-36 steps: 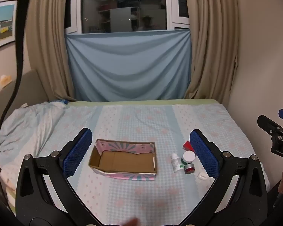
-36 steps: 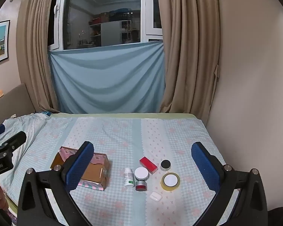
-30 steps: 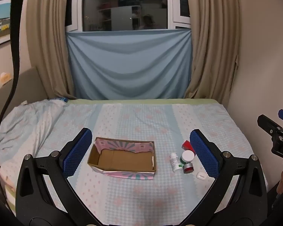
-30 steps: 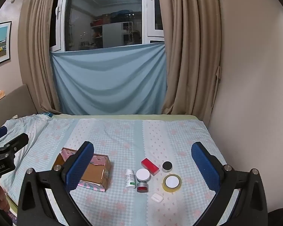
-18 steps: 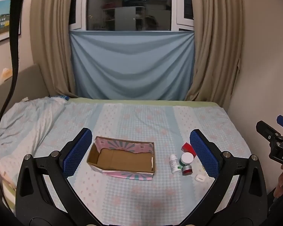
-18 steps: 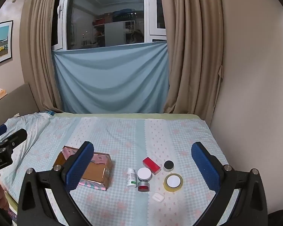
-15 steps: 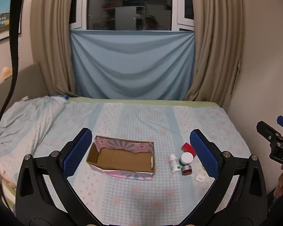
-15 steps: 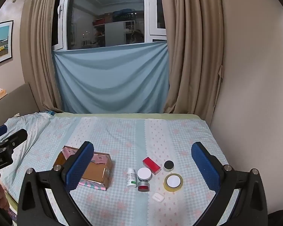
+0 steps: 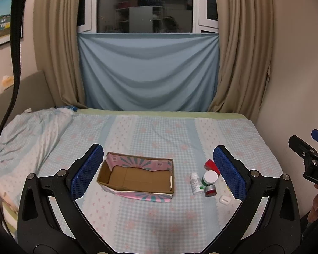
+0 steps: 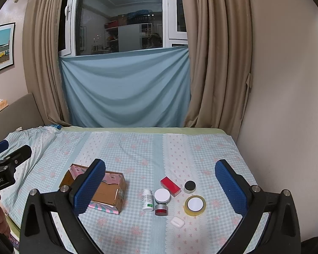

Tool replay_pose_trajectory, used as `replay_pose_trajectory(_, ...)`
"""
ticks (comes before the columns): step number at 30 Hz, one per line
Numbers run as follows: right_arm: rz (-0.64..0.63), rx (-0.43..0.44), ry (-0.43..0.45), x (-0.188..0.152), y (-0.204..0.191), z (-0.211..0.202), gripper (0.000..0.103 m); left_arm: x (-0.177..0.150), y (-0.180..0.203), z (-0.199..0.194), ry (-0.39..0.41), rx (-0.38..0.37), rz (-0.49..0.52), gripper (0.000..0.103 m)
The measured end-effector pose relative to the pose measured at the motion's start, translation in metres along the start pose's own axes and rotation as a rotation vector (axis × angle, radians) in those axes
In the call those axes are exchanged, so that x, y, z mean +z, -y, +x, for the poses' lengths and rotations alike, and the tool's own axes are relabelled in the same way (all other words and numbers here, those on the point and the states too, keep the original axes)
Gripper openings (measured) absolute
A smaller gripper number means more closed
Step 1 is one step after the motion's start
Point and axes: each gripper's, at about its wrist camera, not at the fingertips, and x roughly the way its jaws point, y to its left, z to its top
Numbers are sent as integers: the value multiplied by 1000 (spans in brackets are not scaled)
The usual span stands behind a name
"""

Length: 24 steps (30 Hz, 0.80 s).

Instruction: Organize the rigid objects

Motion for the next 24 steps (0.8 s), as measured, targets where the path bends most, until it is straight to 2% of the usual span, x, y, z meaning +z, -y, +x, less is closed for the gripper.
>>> replay_pose_trajectory(24, 11, -25, -3, 2, 3, 3, 103, 1, 2, 17, -19, -14, 3, 103)
